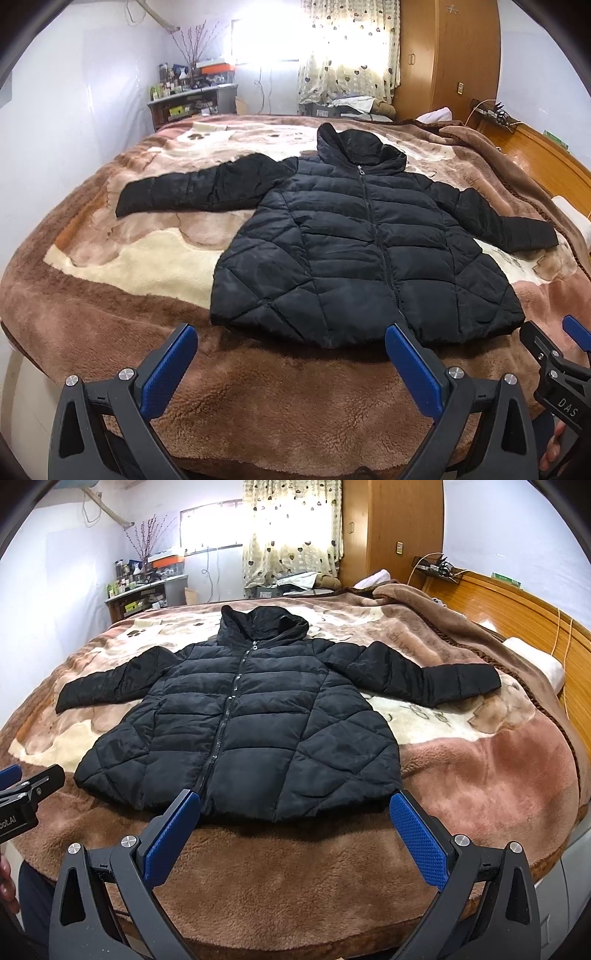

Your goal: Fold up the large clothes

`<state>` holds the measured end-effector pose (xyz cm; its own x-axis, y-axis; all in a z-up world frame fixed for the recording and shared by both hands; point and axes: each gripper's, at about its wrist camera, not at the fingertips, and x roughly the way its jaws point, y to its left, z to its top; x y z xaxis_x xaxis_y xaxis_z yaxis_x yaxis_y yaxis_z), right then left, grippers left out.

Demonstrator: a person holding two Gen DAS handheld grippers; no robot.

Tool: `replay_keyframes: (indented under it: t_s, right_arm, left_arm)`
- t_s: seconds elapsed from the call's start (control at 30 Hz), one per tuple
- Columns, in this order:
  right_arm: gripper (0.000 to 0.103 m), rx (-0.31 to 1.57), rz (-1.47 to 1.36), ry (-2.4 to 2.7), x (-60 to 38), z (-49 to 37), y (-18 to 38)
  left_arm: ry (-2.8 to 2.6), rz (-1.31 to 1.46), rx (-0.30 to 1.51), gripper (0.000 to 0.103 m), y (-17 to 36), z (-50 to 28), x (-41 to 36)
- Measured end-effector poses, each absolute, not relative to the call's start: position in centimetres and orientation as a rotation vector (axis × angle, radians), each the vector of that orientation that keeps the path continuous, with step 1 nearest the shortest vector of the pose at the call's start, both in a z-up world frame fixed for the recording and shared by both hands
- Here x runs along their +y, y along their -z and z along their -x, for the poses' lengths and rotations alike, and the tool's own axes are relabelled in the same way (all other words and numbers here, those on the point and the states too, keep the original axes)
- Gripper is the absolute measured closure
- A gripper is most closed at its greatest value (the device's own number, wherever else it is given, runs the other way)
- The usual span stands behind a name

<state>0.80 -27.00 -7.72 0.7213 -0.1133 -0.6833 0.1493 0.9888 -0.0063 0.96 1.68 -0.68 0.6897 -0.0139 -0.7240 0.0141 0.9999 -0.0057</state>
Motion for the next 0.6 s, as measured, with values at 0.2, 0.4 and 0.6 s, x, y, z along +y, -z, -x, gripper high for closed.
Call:
replay_keyframes:
  t_s: [0.2,0.4,0.6]
  right_arm:
    - [0.001,0.746,-0.041,0.154,-26.7,-0.86,7.56]
    - [0.001,0.749,-0.048,0.155,-27.12,-0.84,7.66]
    - [0.001,0.751,-0.043,0.15,-26.95,-1.07,7.61]
  left_arm:
    - [0.02,0.005,0.815,0.0,0.56,-1.11,1.72]
    - [0.02,0.015,0.828,0.0,0.7,-1.42,1.87]
    - [0.023,0.012,0.832,0.0,0.86,-1.45,1.77]
